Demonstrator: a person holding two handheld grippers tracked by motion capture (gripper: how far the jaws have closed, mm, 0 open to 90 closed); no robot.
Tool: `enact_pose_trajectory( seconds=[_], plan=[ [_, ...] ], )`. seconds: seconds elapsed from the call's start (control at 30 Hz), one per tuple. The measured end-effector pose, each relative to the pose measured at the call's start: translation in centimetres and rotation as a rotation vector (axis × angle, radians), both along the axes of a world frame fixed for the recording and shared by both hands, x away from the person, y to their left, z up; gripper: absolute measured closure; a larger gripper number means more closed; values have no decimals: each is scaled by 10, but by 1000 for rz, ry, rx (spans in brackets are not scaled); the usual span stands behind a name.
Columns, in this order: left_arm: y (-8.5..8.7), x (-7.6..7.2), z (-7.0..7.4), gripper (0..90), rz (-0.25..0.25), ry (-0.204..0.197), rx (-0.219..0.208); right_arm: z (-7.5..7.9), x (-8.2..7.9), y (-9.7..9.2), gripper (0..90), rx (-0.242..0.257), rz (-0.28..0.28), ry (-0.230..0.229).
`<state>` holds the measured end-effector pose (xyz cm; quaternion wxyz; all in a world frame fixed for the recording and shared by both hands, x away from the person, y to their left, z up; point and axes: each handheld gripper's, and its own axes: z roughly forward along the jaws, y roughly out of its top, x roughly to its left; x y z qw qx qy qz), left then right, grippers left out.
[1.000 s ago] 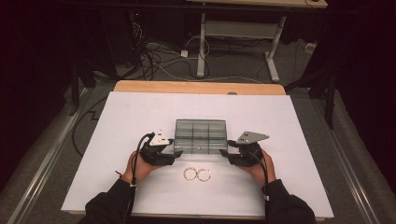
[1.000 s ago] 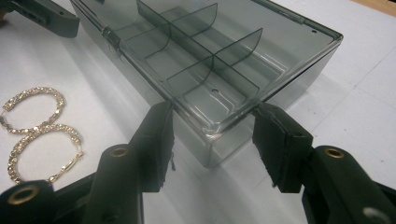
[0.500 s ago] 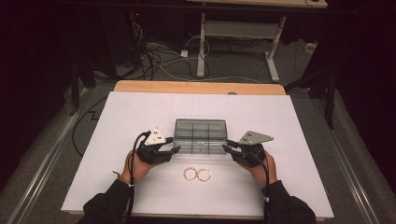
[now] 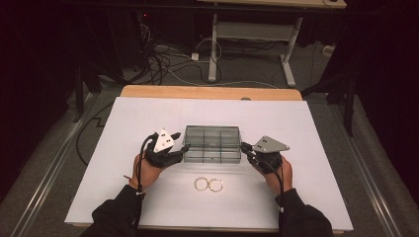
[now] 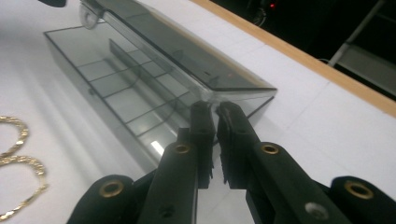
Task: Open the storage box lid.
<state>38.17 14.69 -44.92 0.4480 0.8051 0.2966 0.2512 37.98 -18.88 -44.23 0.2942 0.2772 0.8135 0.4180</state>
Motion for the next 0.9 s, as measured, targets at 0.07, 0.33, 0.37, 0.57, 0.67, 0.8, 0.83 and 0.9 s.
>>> enact_pose_trajectory(
  seconds=[0.07,0.33,0.37,0.57,0.67,0.8,0.83,0.9],
  plan=[
    [-2,1,2,469,2,-20,21,2,1,0,802,-14,-30,-34],
    [-2,0,6,595,-2,-35,11,8,-4,8,808,-34,-33,-158],
    [-3,-2,7,600,7,-51,28,10,-6,10,814,-45,-38,-178],
    [-3,-10,13,713,39,-107,50,12,-10,12,836,-51,-49,-225],
    [-4,-14,17,732,46,-128,64,13,-11,12,841,-52,-52,-235],
    [-4,-19,17,732,49,-141,83,14,-13,13,842,-52,-53,-243],
    [-4,-20,17,732,47,-148,89,14,-13,13,842,-52,-53,-243],
    [-3,-22,18,732,46,-153,84,15,-14,14,842,-56,-52,-242]
  ],
)
